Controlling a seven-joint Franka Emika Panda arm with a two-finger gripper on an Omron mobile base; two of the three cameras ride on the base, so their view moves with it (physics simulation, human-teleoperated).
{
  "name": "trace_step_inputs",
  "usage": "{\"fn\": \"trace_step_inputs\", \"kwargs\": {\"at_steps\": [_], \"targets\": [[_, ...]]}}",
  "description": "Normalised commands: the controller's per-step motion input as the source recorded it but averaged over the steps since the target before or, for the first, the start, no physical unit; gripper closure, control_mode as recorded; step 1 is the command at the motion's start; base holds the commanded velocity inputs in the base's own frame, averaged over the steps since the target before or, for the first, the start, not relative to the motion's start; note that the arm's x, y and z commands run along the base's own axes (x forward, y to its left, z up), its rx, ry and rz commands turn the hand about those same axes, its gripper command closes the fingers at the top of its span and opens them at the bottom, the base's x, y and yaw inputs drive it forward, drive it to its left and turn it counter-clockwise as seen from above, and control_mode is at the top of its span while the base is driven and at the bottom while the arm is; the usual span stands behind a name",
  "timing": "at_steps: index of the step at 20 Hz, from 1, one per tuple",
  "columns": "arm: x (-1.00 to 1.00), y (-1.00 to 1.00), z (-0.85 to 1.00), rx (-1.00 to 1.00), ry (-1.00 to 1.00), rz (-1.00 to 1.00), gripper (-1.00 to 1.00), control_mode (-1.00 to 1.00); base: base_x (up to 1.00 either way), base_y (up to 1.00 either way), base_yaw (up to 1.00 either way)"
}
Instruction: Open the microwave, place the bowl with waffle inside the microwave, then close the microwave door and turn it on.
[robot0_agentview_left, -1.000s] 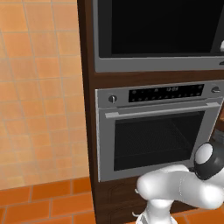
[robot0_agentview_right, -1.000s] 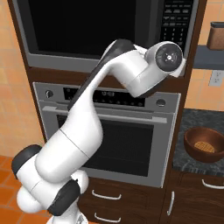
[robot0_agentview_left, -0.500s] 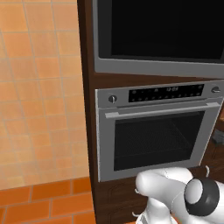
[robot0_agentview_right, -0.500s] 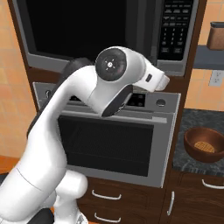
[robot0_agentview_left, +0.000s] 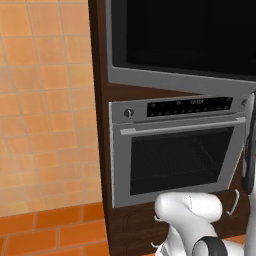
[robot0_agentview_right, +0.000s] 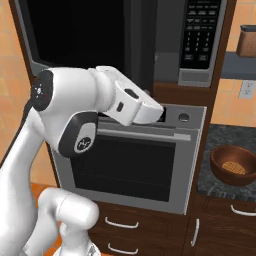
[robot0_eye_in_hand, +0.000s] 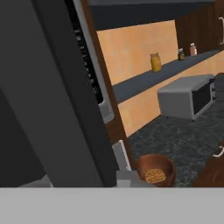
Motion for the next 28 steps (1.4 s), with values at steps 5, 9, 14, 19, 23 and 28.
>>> {"fn": "trace_step_inputs", "kwargs": {"at_steps": [5, 9, 14, 19, 23, 28], "targets": [[-1.00, 0.17, 0.13, -0.10, -0.11, -0.21, 1.00, -1.00, 0.00, 0.00, 0.00], [-1.00, 0.28, 0.11, -0.12, -0.19, -0.19, 1.00, -1.00, 0.00, 0.00, 0.00], [-1.00, 0.32, 0.10, -0.13, -0.16, -0.19, 1.00, -1.00, 0.00, 0.00, 0.00], [-1.00, 0.48, 0.03, -0.15, -0.11, -0.16, 1.00, -1.00, 0.00, 0.00, 0.00], [-1.00, 0.58, 0.00, -0.15, -0.04, -0.15, 1.00, -1.00, 0.00, 0.00, 0.00], [-0.99, 0.62, 0.00, -0.14, 0.00, -0.15, -1.00, -1.00, 0.00, 0.00, 0.00]]}}
